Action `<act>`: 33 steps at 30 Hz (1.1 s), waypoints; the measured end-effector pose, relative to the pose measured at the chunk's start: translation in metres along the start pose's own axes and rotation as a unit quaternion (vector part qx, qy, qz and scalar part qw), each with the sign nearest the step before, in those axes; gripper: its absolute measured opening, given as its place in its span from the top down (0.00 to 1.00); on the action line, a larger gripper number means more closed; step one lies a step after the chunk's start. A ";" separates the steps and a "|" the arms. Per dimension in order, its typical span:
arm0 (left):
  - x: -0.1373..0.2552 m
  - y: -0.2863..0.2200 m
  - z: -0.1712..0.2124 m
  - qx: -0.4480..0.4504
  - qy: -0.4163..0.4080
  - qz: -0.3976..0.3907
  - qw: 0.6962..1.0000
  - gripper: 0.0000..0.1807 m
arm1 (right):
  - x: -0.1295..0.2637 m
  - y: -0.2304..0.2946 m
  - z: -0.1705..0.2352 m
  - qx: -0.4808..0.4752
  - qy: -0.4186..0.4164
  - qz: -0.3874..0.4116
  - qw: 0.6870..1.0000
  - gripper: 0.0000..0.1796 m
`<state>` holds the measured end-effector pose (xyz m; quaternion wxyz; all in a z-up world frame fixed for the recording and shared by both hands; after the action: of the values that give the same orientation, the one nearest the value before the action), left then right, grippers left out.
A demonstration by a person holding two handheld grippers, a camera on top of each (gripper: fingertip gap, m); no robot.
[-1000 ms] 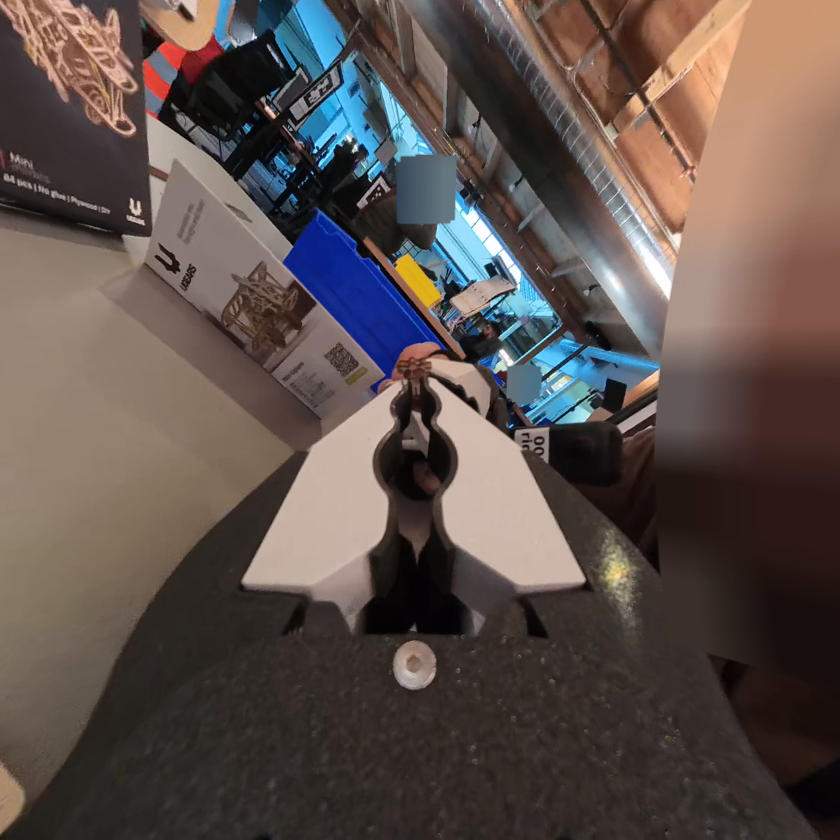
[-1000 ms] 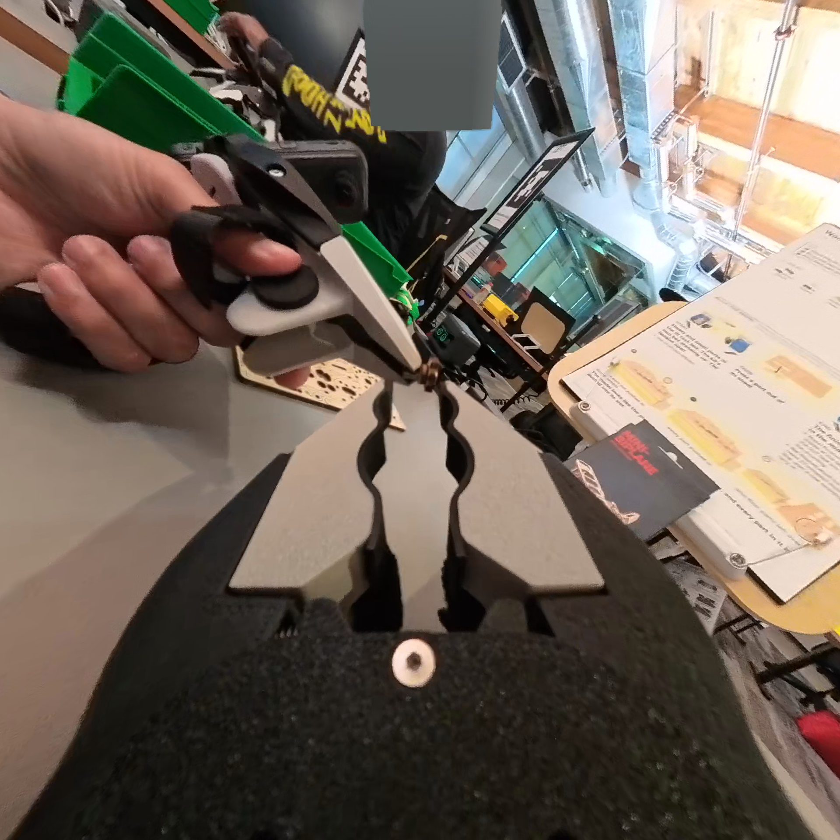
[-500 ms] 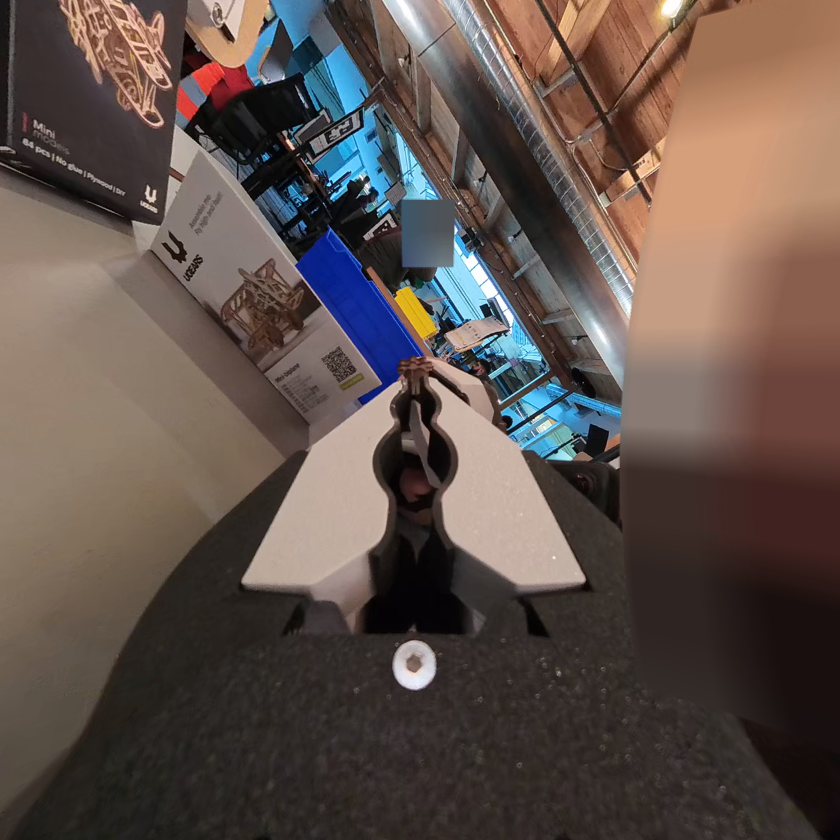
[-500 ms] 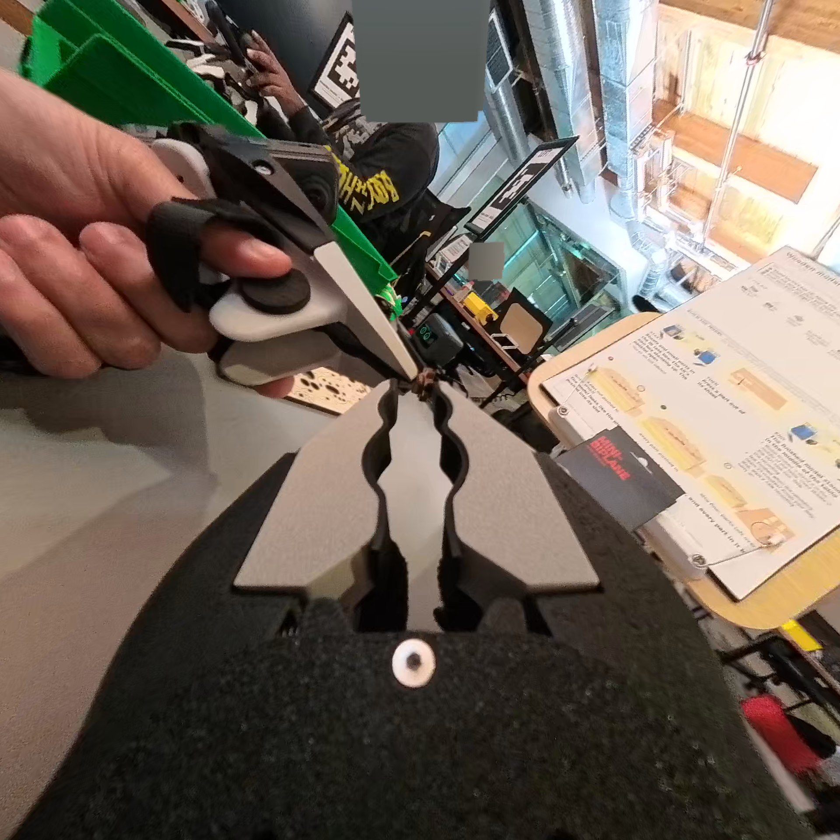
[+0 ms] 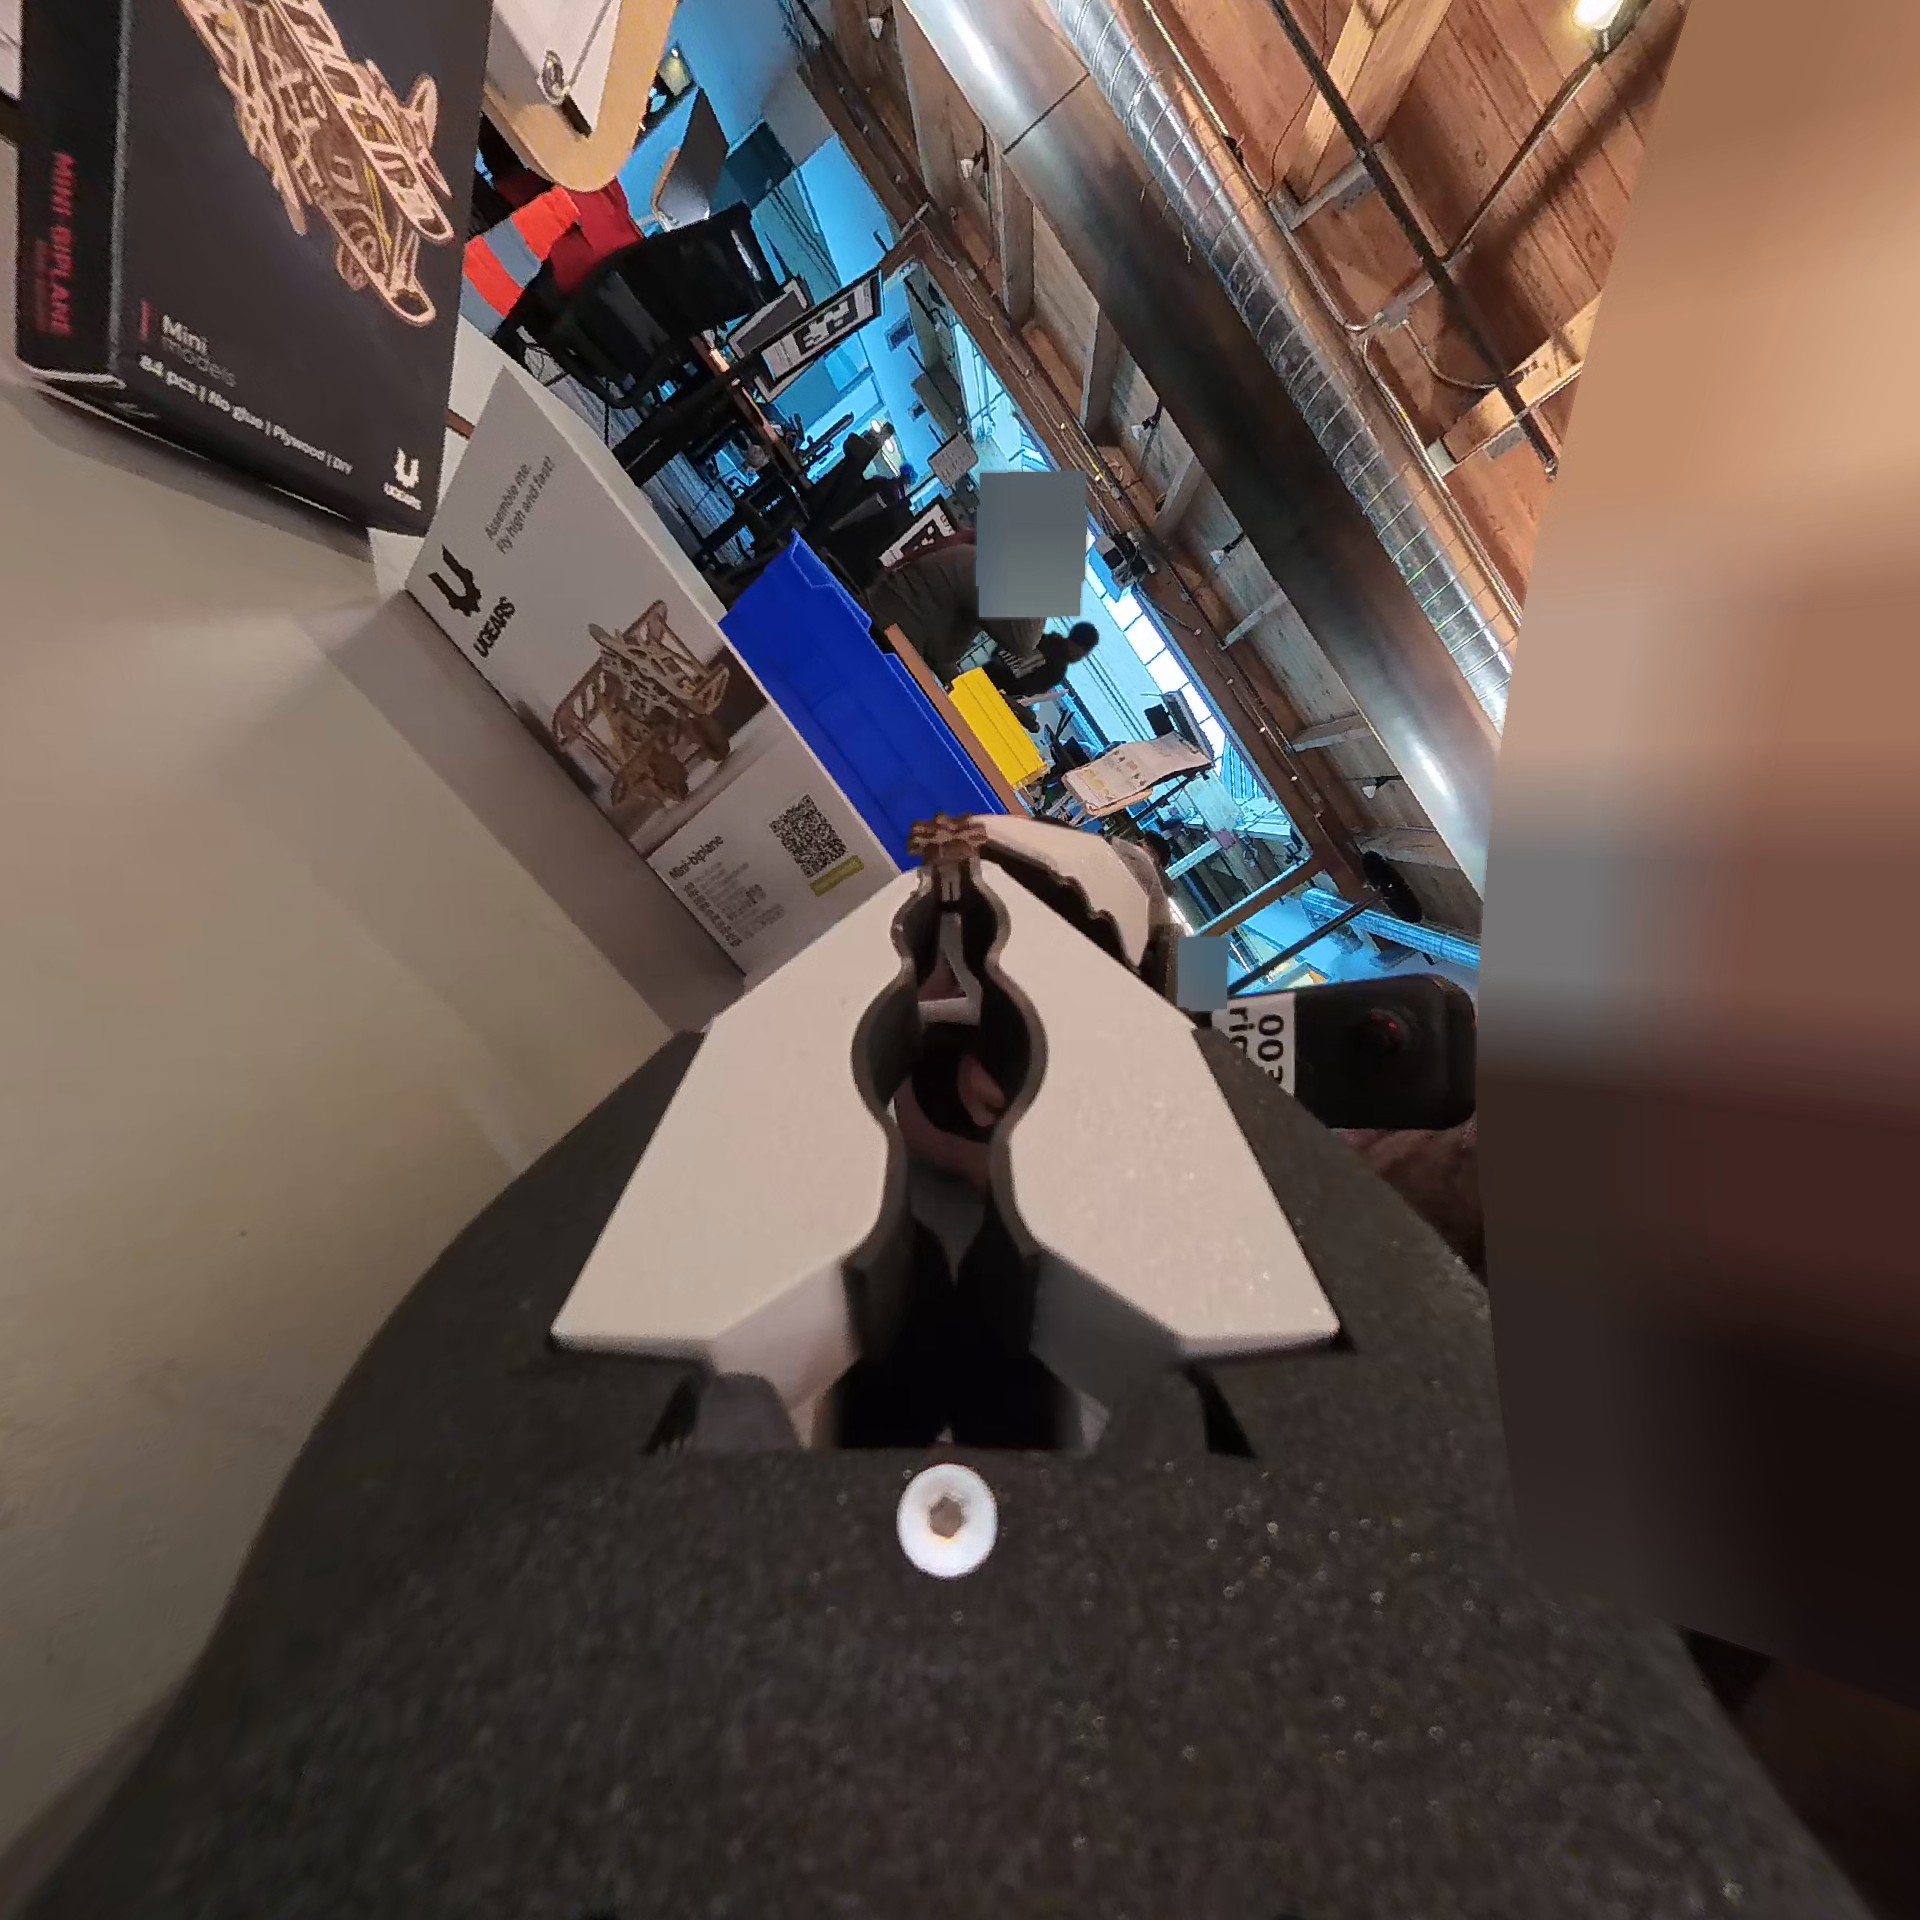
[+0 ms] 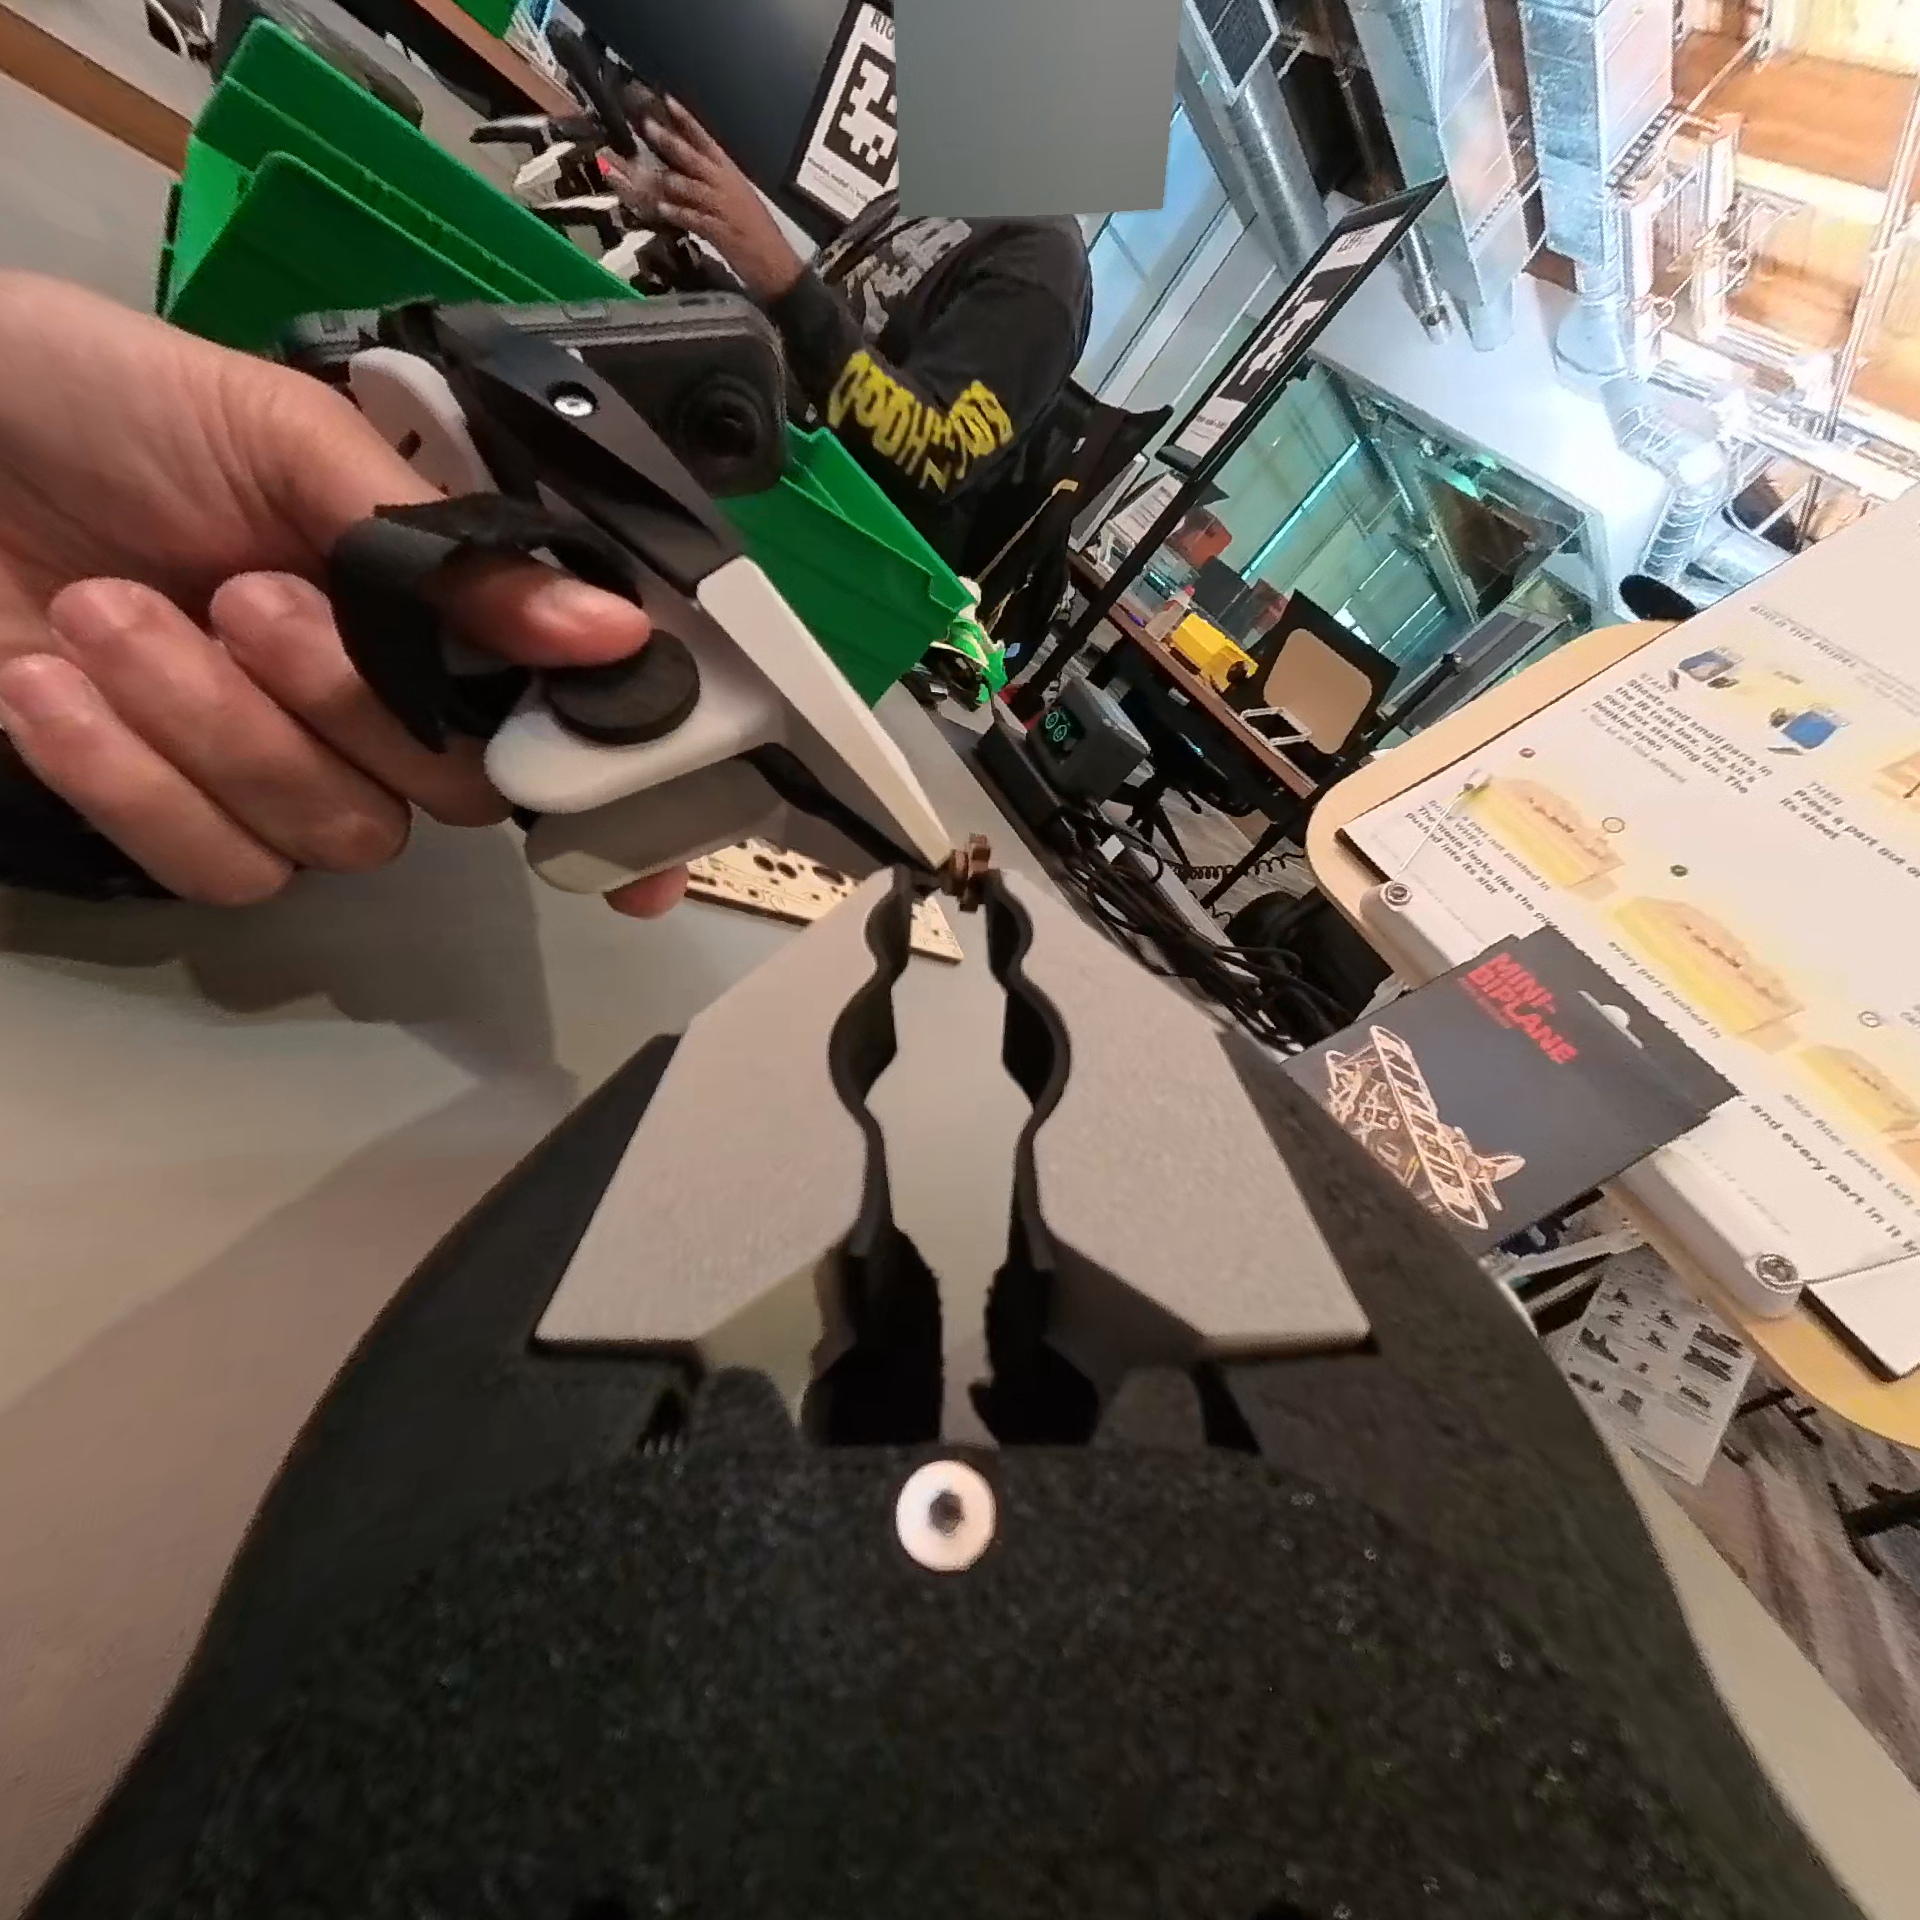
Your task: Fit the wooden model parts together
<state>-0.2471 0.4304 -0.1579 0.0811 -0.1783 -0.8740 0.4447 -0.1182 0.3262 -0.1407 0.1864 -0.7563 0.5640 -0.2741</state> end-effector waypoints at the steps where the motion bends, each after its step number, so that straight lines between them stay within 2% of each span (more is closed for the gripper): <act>1: 0.000 0.000 -0.001 0.000 0.002 -0.001 1.000 0.99 | -0.001 0.001 0.001 0.004 -0.004 0.005 1.000 0.92; 4: -0.001 -0.001 0.000 -0.015 0.010 -0.011 1.000 0.99 | 0.001 0.006 0.003 0.046 -0.014 0.044 0.998 0.92; 20: -0.001 0.001 0.001 -0.014 0.030 -0.033 0.999 1.00 | 0.001 0.002 0.004 0.063 0.011 0.004 0.998 0.93; 24: -0.001 0.000 0.001 -0.018 0.027 -0.032 0.999 0.99 | 0.000 0.001 0.004 0.033 0.005 -0.005 0.999 0.92; 33: -0.002 0.000 0.001 -0.025 0.040 -0.034 0.998 0.99 | 0.002 0.005 0.007 0.065 -0.013 0.018 0.998 0.91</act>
<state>-0.2456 0.4288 -0.1581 0.1269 -0.1680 -0.8863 0.4125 -0.1175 0.3231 -0.1487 0.2472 -0.7360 0.5557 -0.2975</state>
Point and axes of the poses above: each gripper's, where its closed fingertips meet, x back along the fingers, z out of its underside, y = z × x across the jaws, the point moved 10 cm from there along x, back along the fingers, and after that the axes turned 14 degrees about y, right-handed, at the moved point
